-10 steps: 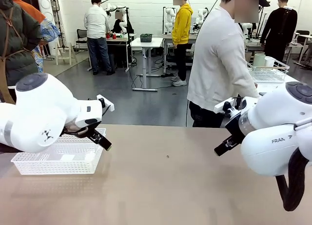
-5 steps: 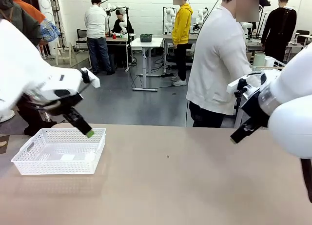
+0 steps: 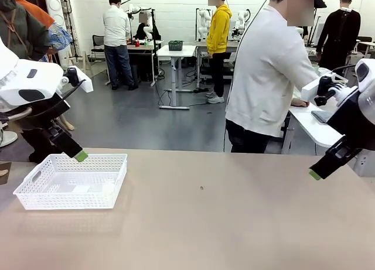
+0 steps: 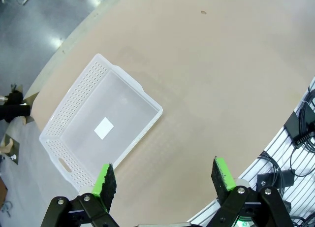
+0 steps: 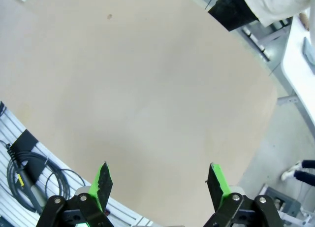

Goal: Clean and organize the cups into the basket.
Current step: Pick up the Organizing basket and move it to the center of the table, then pick up the Reusable plastic cup from the right side of the table and place it inside the Organizing basket.

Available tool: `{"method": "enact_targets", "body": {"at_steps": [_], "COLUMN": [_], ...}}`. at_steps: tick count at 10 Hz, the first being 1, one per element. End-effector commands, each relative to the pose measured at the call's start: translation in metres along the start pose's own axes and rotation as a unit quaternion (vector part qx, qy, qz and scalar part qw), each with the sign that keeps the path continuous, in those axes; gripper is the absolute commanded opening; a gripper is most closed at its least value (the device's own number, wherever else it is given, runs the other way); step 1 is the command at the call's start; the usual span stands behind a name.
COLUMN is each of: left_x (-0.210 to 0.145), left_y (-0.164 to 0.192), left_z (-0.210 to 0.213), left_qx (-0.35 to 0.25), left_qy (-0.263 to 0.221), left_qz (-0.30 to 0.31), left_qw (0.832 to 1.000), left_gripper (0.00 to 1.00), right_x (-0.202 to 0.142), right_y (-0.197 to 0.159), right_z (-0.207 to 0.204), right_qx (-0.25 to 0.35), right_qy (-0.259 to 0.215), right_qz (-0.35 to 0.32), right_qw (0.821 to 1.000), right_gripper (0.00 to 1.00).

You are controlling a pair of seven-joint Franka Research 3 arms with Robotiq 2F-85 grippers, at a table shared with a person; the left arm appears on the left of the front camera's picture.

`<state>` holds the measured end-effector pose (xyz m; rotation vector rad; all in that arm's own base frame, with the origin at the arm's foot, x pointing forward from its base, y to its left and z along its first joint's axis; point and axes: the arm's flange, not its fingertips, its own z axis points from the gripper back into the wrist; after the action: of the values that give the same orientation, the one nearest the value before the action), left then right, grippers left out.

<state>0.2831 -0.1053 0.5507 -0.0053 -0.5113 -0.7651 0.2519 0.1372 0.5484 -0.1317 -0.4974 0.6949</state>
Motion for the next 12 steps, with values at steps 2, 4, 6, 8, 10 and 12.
{"method": "enact_targets", "body": {"at_steps": [2,4,6,8,10,12], "left_x": [0.005,0.000,-0.009,-0.030,-0.069,-0.114], "left_y": [-0.002,0.015,0.047,0.102,0.158,0.210], "left_z": [-0.007,-0.003,0.004,-0.001,-0.016,-0.048], "left_qx": [-0.005,-0.211,-0.449,-0.559,-0.523,-0.489], "left_qy": [-0.003,-0.064,-0.121,-0.183,-0.201,-0.173], "left_qz": [-0.005,0.082,0.212,0.322,0.427,0.493], "left_qw": [1.000,0.972,0.859,0.742,0.710,0.698], "left_gripper": [1.00,1.00,1.00,1.00,1.00,1.00], "right_x": [0.012,0.006,-0.003,-0.027,-0.060,-0.100], "right_y": [-0.006,-0.024,-0.067,-0.116,-0.159,-0.196], "right_z": [-0.022,-0.020,-0.035,-0.062,-0.103,-0.148], "right_qx": [-0.001,0.138,0.358,0.524,0.591,0.622], "right_qy": [-0.002,-0.048,-0.132,-0.211,-0.221,-0.225], "right_qz": [-0.004,-0.017,-0.056,-0.150,-0.236,-0.288], "right_qw": [1.000,0.989,0.923,0.811,0.739,0.692], "right_gripper": [1.00,1.00,1.00,1.00,1.00,1.00]}}
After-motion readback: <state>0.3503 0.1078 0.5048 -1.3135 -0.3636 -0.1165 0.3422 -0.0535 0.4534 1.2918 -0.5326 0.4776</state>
